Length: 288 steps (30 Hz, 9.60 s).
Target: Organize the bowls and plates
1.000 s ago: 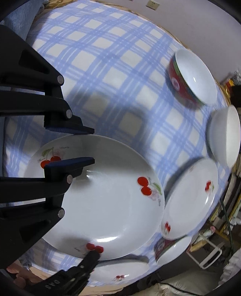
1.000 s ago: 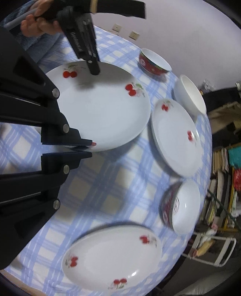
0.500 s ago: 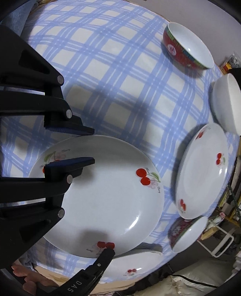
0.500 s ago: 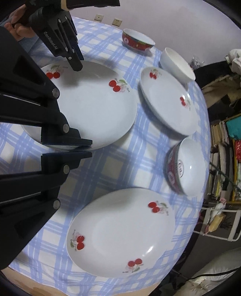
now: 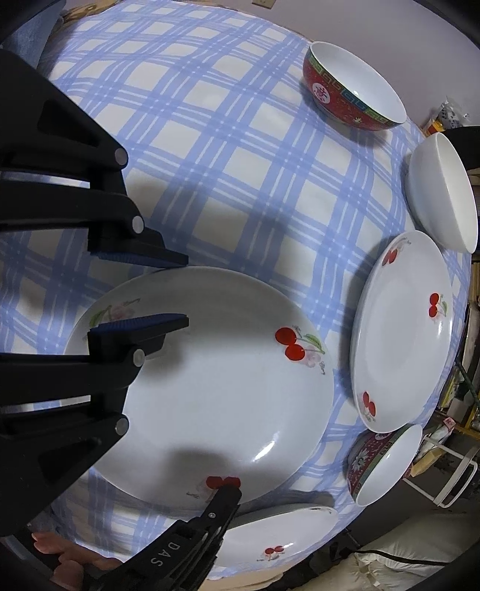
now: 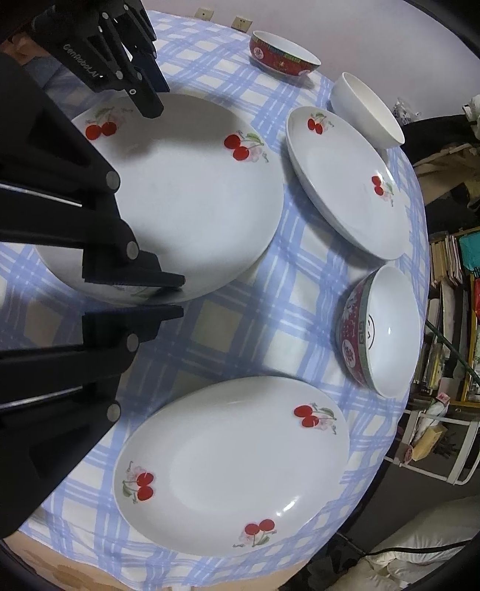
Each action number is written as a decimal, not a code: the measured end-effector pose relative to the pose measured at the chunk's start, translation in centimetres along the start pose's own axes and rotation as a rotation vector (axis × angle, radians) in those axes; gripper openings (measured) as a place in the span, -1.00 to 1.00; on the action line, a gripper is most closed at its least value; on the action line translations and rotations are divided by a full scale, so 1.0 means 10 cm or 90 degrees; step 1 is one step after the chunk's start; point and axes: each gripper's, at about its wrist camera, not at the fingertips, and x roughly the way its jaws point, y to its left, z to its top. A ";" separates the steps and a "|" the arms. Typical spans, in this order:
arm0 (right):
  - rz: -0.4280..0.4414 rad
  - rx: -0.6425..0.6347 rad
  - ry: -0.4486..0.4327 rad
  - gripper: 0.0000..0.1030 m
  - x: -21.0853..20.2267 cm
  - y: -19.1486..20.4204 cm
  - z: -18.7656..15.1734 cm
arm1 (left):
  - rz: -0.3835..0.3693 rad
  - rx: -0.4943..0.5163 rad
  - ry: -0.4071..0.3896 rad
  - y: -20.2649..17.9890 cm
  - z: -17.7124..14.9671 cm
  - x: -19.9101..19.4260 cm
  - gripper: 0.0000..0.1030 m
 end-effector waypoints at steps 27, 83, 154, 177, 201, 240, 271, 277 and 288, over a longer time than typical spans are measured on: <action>0.028 0.019 -0.015 -0.79 -0.11 -0.06 0.04 | 0.046 -0.031 -0.012 0.11 -0.10 -0.10 -0.47; -0.019 0.086 -0.078 0.86 -0.79 -2.11 0.59 | 0.033 0.172 -0.131 -1.91 0.72 -0.54 0.65; 0.161 0.046 -0.037 -0.88 -0.83 -1.68 0.58 | -0.087 0.141 -0.049 -1.33 0.75 -0.64 -0.72; 0.208 -0.058 0.022 -0.88 -0.56 -0.36 0.36 | -0.021 0.020 -0.049 0.00 0.23 -0.85 -0.72; 0.128 -0.072 0.049 -0.86 -0.12 -0.12 0.10 | -0.030 -0.025 0.005 0.14 -0.07 -0.22 -0.72; 0.086 -0.092 0.004 -0.87 -0.19 -0.06 0.07 | 0.016 -0.013 0.004 0.09 -0.08 -0.11 -0.72; 0.148 -0.079 -0.118 -0.83 -0.54 -0.02 0.81 | 0.068 -0.060 -0.100 0.37 0.60 -0.61 -0.16; 0.141 -0.088 -0.148 0.07 -0.48 0.08 1.12 | 0.069 -0.071 -0.124 0.50 0.92 -0.58 0.23; 0.123 -0.113 -0.177 0.96 -0.15 0.23 1.67 | 0.079 -0.074 -0.128 0.50 1.27 -0.34 0.54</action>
